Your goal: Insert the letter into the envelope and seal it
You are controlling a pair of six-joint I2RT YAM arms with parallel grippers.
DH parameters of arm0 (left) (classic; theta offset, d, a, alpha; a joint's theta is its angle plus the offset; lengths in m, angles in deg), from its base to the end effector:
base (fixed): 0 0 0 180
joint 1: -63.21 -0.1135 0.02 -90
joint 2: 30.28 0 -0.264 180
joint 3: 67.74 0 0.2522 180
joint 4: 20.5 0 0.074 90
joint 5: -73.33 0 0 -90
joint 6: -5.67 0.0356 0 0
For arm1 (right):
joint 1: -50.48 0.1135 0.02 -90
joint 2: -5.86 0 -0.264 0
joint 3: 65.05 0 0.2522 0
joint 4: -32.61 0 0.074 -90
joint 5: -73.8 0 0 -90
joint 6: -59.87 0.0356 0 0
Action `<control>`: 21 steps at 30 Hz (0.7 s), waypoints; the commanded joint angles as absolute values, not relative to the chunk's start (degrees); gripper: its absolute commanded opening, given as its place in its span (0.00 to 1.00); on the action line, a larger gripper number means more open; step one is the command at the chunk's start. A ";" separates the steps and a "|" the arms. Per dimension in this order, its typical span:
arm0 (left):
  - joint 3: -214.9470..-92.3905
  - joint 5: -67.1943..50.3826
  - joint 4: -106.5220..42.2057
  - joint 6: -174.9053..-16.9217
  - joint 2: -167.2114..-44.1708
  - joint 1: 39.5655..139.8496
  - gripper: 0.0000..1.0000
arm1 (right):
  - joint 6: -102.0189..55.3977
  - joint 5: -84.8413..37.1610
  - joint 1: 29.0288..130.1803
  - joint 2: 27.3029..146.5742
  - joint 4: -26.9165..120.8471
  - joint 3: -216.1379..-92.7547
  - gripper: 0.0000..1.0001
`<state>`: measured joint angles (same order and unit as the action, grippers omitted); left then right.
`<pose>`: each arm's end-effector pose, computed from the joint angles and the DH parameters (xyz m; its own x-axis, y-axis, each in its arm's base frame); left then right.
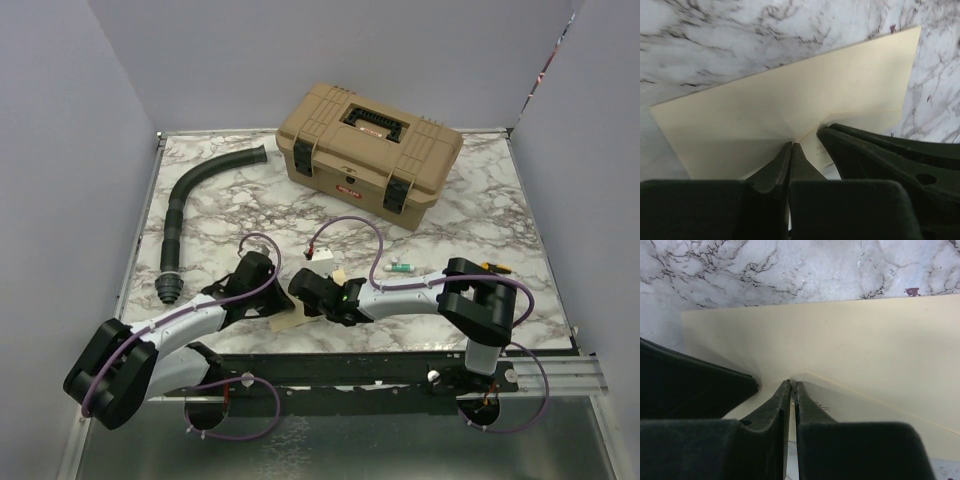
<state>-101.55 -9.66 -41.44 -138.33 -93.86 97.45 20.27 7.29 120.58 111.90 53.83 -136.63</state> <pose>0.1552 -0.1109 0.1401 -0.8796 -0.3727 -0.2958 -0.1518 0.8090 -0.5678 0.1362 0.3346 0.1364 -0.7847 -0.0917 -0.6130 -0.2843 0.9321 0.2246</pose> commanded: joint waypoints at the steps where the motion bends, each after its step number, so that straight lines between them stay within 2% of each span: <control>1: -101.31 1.47 -38.90 -134.57 -95.08 97.49 0.00 | 20.93 -2.85 121.34 120.39 70.20 -131.44 0.09; 13: -100.32 1.76 -34.46 -136.10 -99.64 97.48 0.00 | 20.87 -2.94 121.19 120.30 70.01 -131.82 0.09; 21: -98.55 -6.10 -38.55 -135.78 -99.98 97.57 0.00 | 19.47 0.00 121.17 115.46 70.92 -131.11 0.11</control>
<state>-100.77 0.52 -34.16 -137.04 -99.39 97.40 20.35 7.11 120.45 111.22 54.42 -136.92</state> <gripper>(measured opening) 0.002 0.095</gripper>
